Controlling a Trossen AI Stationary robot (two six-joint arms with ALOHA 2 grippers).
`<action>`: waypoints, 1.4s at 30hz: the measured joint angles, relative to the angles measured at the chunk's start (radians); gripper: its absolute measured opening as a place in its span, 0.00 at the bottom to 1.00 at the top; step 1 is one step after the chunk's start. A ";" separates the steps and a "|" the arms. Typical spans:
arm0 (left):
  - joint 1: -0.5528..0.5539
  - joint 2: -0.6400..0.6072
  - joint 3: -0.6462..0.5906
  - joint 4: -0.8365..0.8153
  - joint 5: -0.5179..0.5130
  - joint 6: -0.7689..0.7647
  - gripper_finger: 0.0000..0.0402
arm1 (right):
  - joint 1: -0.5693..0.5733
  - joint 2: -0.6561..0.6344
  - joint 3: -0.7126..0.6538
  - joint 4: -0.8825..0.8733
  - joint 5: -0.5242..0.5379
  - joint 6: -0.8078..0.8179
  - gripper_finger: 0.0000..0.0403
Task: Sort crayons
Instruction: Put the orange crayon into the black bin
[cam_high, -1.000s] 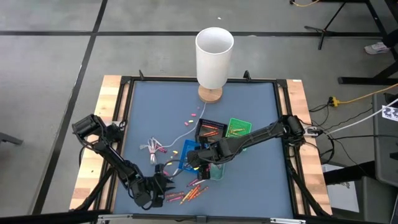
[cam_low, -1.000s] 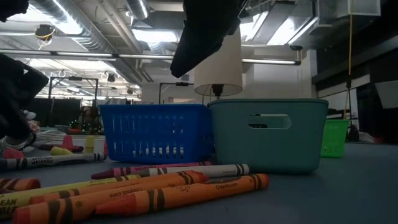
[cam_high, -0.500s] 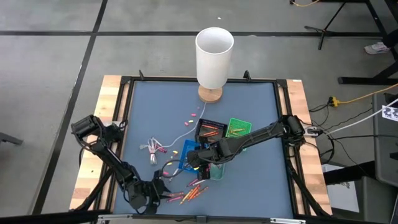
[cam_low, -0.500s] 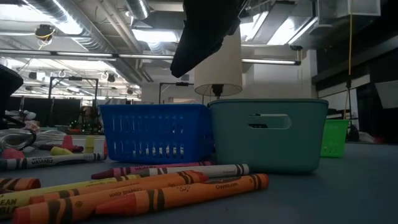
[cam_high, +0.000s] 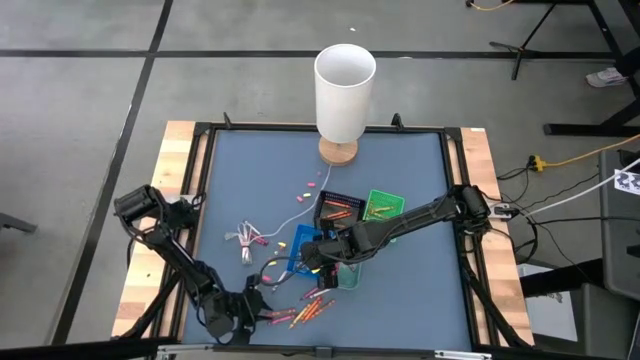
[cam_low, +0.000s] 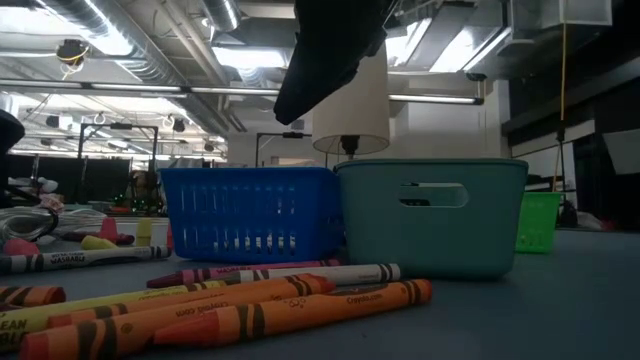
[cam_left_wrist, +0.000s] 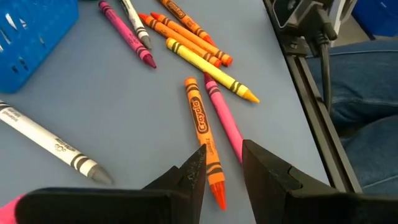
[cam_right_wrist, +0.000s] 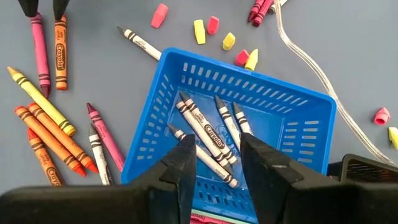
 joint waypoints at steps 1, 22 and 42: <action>-0.002 0.000 0.000 -0.001 0.000 0.000 0.22 | 0.000 0.000 0.000 0.000 0.000 0.000 0.31; -0.004 0.000 0.000 -0.045 0.016 -0.001 0.22 | 0.000 0.000 0.000 0.000 -0.004 0.000 0.31; -0.004 0.058 0.002 -0.044 0.003 -0.001 0.21 | 0.000 0.000 0.000 0.000 0.000 0.000 0.31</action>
